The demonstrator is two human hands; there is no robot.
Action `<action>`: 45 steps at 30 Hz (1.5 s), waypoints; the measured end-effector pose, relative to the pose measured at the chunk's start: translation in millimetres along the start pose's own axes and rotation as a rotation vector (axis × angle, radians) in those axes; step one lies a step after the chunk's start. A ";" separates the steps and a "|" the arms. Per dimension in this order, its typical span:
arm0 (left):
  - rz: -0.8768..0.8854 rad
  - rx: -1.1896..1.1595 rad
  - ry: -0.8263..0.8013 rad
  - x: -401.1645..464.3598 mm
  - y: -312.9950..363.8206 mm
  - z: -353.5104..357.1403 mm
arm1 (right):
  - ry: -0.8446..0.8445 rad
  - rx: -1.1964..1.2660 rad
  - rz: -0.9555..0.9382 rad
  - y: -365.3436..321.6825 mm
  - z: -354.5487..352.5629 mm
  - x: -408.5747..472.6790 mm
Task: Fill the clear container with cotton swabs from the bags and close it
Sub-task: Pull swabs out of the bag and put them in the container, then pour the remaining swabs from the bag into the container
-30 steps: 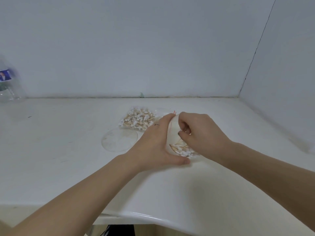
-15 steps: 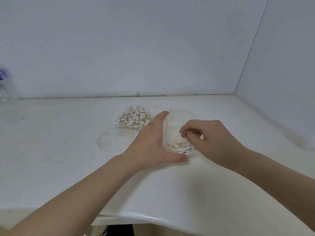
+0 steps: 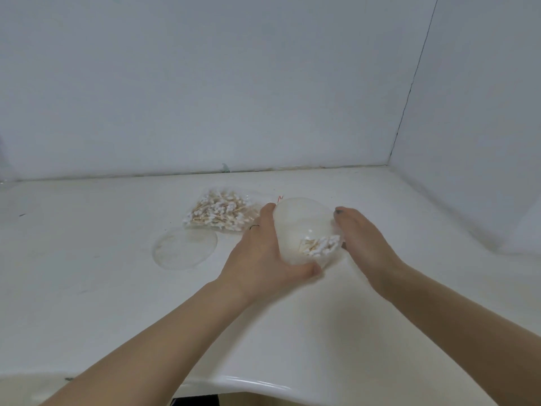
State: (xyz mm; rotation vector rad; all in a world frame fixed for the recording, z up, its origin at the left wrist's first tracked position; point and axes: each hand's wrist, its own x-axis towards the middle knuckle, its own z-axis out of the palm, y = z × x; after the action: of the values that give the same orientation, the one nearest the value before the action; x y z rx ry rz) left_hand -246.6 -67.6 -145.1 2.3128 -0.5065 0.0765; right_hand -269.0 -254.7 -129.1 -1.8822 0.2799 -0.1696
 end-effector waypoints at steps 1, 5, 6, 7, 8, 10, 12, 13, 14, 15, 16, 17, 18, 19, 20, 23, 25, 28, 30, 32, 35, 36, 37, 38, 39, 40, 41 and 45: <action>-0.006 -0.006 -0.016 1.0 4.4 4.5 | -0.002 0.063 0.039 3.3 2.0 3.6; -0.030 -0.018 -0.069 4.1 16.1 15.7 | 0.016 0.243 0.118 4.7 4.5 21.9; -0.038 -0.023 -0.072 5.6 17.5 17.4 | 0.023 0.266 0.132 4.2 2.5 26.5; -0.045 -0.025 -0.075 7.6 18.4 19.7 | 0.030 0.278 0.140 3.7 -0.8 29.8; -0.053 -0.028 -0.080 9.0 18.9 21.7 | 0.031 0.287 0.144 3.6 -2.8 33.1; -0.061 -0.041 -0.090 11.2 19.0 26.3 | 0.029 0.296 0.145 5.3 -6.3 38.2; -0.061 -0.056 -0.100 12.8 18.1 30.4 | 0.029 0.306 0.145 6.2 -8.6 42.5; -0.058 -0.067 -0.099 14.0 16.5 32.1 | 0.035 0.316 0.148 6.6 -9.8 44.8; -0.055 -0.083 -0.098 15.4 16.2 33.2 | 0.040 0.332 0.153 7.3 -11.1 47.6; -0.054 -0.095 -0.103 17.0 16.1 33.8 | 0.039 0.351 0.159 7.9 -12.7 49.9; -0.053 -0.100 -0.113 18.0 16.2 33.3 | 0.034 0.376 0.165 8.1 -14.3 51.5; -0.047 -0.095 -0.123 18.7 16.2 31.7 | 0.027 0.395 0.172 8.7 -16.7 52.7; -0.036 -0.078 -0.132 18.5 16.2 28.2 | 0.028 0.403 0.174 8.6 -19.2 53.8; -0.021 -0.051 -0.134 17.9 15.5 22.1 | 0.042 0.399 0.165 7.7 -22.4 54.3; -0.004 -0.017 -0.128 16.8 15.0 13.3 | 0.077 0.394 0.142 5.8 -26.0 54.8; 0.062 0.095 -0.005 18.9 7.9 -20.9 | 0.280 0.288 -0.041 -10.3 -35.9 51.2; 0.077 0.145 0.145 26.8 -2.9 -42.2 | 0.359 0.174 -0.235 -29.4 -33.4 40.5; -0.030 0.209 0.262 47.1 -28.9 -62.2 | 0.312 0.066 -0.447 -58.4 -9.0 21.6; -0.206 0.287 0.247 60.9 -48.2 -67.1 | 0.215 -0.015 -0.473 -71.0 15.5 14.7; -0.406 0.276 0.196 69.9 -64.4 -69.1 | 0.068 -0.134 -0.362 -78.8 39.3 12.9; -0.579 0.114 0.105 75.1 -79.6 -70.8 | -0.147 -0.232 -0.044 -83.9 68.2 16.3; -0.604 0.064 0.098 75.0 -80.9 -70.4 | -0.185 -0.198 0.040 -84.8 74.7 17.7; -0.617 0.042 0.104 74.7 -82.6 -70.5 | -0.205 -0.134 0.106 -85.5 80.6 20.1; -0.623 0.052 0.114 75.3 -85.2 -70.6 | -0.215 -0.045 0.162 -86.1 84.5 23.6; -0.633 0.084 0.128 75.8 -87.0 -71.1 | -0.224 0.061 0.214 -86.7 86.6 27.0; -0.647 0.121 0.146 76.9 -88.9 -72.1 | -0.233 0.172 0.257 -86.7 87.3 30.0; -0.666 0.139 0.160 77.3 -91.0 -73.7 | -0.230 0.269 0.287 -86.1 87.6 33.4; -0.671 0.004 0.170 77.5 -92.7 -82.3 | -0.227 0.374 0.305 -82.8 85.2 43.6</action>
State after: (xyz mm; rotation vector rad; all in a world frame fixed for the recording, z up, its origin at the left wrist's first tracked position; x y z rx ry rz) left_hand -132.1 22.6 -132.6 2.3354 0.3645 -0.0518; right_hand -196.4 -163.9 -79.2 -1.4521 0.3490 0.1878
